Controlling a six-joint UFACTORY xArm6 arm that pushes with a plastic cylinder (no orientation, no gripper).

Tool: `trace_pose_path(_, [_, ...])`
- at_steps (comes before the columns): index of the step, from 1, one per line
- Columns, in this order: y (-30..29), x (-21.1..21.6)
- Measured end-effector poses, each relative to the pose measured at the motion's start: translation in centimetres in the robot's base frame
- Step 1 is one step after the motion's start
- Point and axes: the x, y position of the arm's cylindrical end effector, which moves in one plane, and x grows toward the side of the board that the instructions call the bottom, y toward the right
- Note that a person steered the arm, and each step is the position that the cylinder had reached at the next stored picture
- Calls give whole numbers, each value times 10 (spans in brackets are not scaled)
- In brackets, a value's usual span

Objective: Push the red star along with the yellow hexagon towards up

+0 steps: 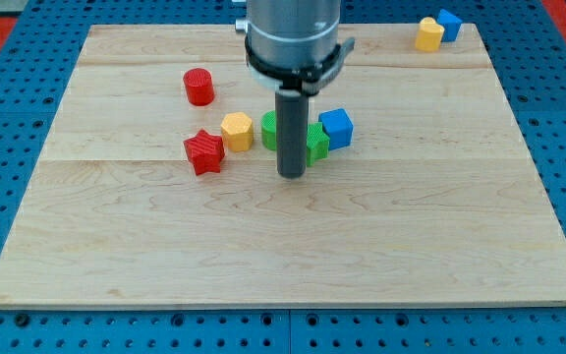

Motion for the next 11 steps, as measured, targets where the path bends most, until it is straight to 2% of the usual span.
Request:
trace_pose_path(1, [-29, 47])
trace_pose_path(2, [-98, 41])
trace_pose_path(3, [-146, 7])
trace_pose_path(4, [-157, -11])
trace_pose_path(6, [-111, -17])
trace_pose_path(8, [-111, -49])
trace_pose_path(10, [-89, -60])
trace_pose_path(11, [-153, -61])
